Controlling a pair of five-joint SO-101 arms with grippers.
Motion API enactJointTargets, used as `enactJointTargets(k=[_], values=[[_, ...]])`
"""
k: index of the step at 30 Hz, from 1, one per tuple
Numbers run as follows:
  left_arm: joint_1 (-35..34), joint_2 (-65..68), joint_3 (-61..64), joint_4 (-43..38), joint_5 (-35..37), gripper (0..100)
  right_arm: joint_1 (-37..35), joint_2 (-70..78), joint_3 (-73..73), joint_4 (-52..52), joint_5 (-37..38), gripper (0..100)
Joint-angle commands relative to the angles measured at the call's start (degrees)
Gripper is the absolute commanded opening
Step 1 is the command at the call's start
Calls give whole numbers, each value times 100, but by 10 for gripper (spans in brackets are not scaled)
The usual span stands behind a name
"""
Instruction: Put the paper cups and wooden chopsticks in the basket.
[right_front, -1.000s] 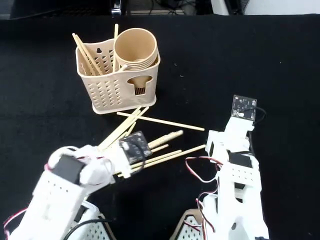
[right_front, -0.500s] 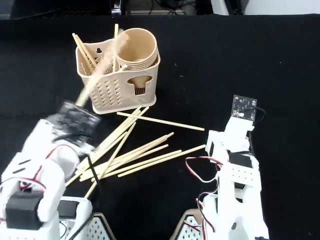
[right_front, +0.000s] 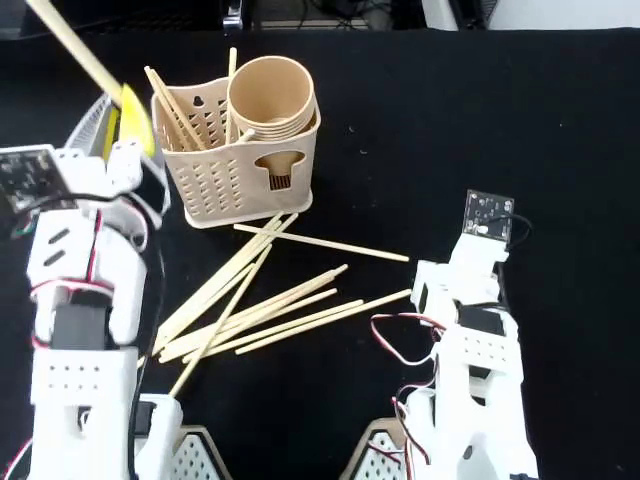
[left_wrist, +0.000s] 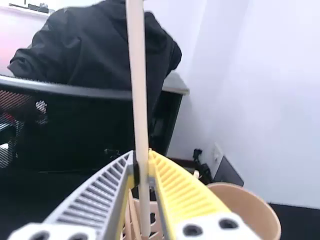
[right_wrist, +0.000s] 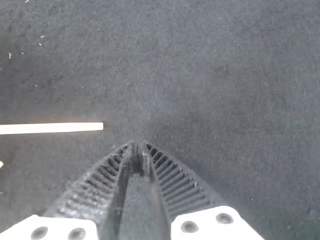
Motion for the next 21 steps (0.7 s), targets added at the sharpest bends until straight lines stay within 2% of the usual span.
enactJointTargets(k=[1, 9, 18, 21], values=[[338, 738, -418, -352, 176, 30, -70, -101, -22, -123, -9, 15], [646, 2092, -857, -343, 149, 30, -70, -101, -31, -123, -9, 15], [629, 2110, -338, -343, 149, 36, -79, -101, -48, -123, 0, 15], [620, 2119, -303, -334, 176, 99, -79, -92, -48, -123, 0, 15]])
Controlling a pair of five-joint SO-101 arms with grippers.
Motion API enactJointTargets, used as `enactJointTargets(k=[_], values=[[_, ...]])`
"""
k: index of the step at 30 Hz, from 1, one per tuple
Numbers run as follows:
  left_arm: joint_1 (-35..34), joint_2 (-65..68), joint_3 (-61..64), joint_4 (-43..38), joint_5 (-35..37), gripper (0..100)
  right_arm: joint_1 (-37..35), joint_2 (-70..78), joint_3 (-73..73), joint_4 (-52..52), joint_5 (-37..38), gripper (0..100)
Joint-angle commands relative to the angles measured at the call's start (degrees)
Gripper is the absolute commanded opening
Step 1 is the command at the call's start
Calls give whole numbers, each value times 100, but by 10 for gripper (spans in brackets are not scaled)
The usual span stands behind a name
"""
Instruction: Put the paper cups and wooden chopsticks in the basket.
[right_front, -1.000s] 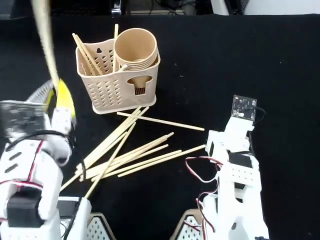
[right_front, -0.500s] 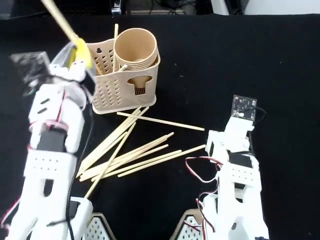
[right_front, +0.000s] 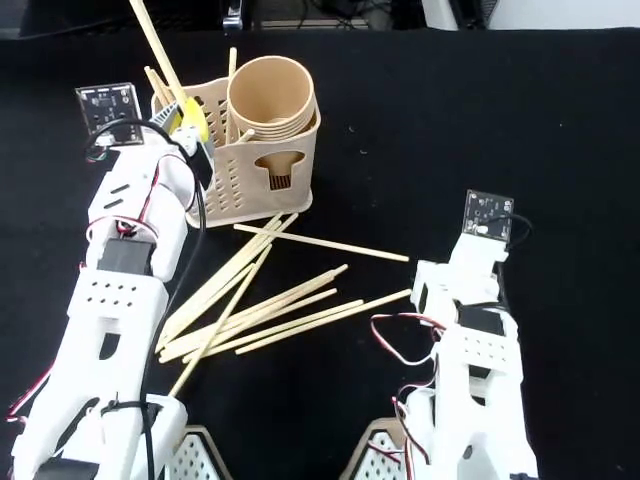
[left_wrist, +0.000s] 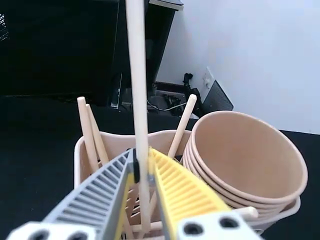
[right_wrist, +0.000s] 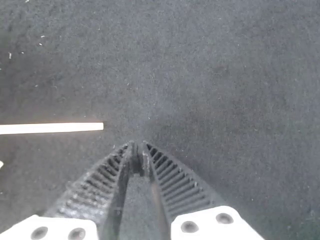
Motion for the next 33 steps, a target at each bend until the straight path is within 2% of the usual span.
enactJointTargets(k=[1, 12, 20, 27, 33], values=[[40, 44, -57, -114, 62, 116, -88, -92, -48, -123, 0, 15], [-22, -79, -84, 0, 35, 112, -88, -92, -48, -123, 0, 15], [-171, -1758, -734, 2453, -53, 116, -88, -84, -48, -132, 0, 15], [-119, -2435, -875, 4791, -1433, 114, -88, -84, -48, -132, 0, 15], [-119, -1741, 40, 5749, -2796, 116, -88, -84, -40, -132, 0, 15]])
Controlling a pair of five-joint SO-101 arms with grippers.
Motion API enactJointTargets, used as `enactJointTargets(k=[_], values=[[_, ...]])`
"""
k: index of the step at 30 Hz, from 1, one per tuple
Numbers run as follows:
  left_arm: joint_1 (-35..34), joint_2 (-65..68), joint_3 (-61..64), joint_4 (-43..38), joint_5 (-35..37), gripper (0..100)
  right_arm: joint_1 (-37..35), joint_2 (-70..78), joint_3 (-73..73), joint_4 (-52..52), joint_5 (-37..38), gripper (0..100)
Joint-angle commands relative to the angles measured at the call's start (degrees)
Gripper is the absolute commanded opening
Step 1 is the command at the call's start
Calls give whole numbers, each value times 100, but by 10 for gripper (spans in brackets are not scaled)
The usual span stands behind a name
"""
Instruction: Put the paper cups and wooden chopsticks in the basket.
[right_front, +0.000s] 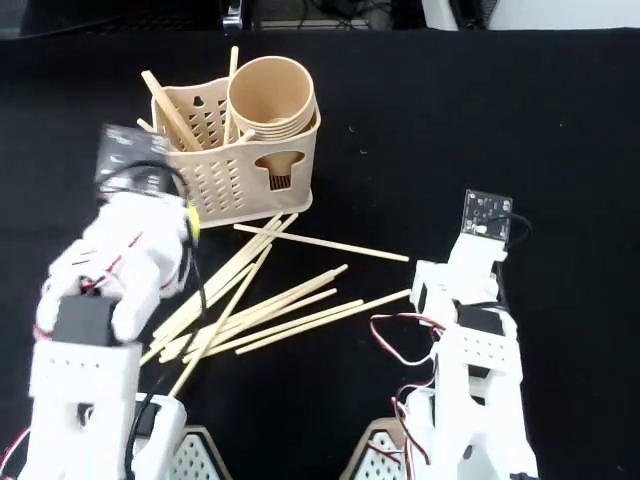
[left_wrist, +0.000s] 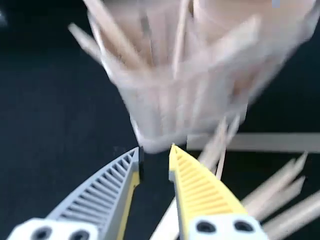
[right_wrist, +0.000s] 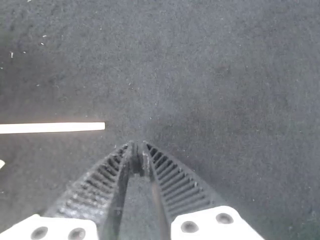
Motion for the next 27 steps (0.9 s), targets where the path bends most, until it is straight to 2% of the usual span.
enactJointTargets(k=[1, 5, 10, 14, 16, 21, 27], values=[[4, 378, 365, 413, -756, 116, -53, -84, -40, -132, 0, 15], [13, 712, 919, 440, -1046, 116, -53, -84, -31, -132, 0, 15], [13, 993, 1684, -255, -1160, 117, -53, -84, -31, -132, 0, 15], [84, 1231, 2079, -721, -1160, 196, -53, -84, -31, -132, 0, 15], [198, 1354, 2229, -897, -1160, 229, -53, -84, -31, -132, 0, 15], [558, 1688, 2413, -1336, -1160, 230, -53, -84, -31, -132, 0, 15], [1182, 2356, 2352, -1380, -1160, 230, -53, -84, -22, -132, 0, 15]])
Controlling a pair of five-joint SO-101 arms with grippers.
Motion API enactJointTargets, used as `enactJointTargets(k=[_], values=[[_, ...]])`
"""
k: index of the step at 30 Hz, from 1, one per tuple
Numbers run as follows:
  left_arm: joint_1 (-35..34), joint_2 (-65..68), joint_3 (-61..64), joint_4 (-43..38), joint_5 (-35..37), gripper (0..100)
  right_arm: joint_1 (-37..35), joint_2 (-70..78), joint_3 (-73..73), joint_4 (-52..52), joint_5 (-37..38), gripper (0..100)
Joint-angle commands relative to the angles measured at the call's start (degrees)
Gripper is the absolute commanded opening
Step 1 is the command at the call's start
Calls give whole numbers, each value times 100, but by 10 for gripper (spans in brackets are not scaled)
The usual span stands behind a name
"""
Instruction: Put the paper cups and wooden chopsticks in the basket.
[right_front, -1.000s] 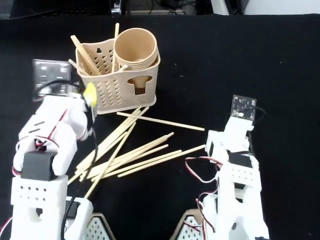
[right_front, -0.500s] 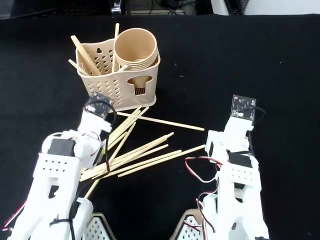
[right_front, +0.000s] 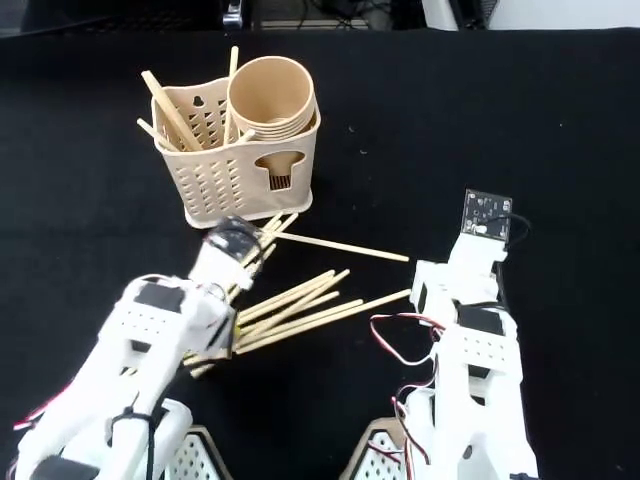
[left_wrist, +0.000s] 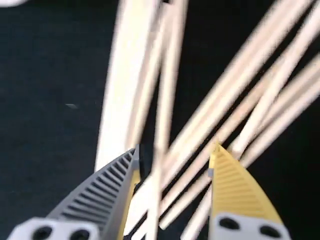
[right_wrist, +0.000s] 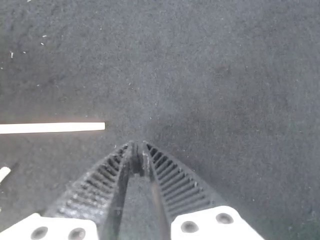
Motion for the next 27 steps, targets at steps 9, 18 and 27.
enactJointTargets(k=[9, 18, 27], values=[[347, 993, -453, -44, -624, 133, -53, -84, -22, -132, 0, 15], [409, 1011, -453, -70, -642, 31, -53, -84, -22, -132, 0, 15], [1077, 1002, -699, 563, -642, 30, -53, -84, -22, -132, 0, 15]])
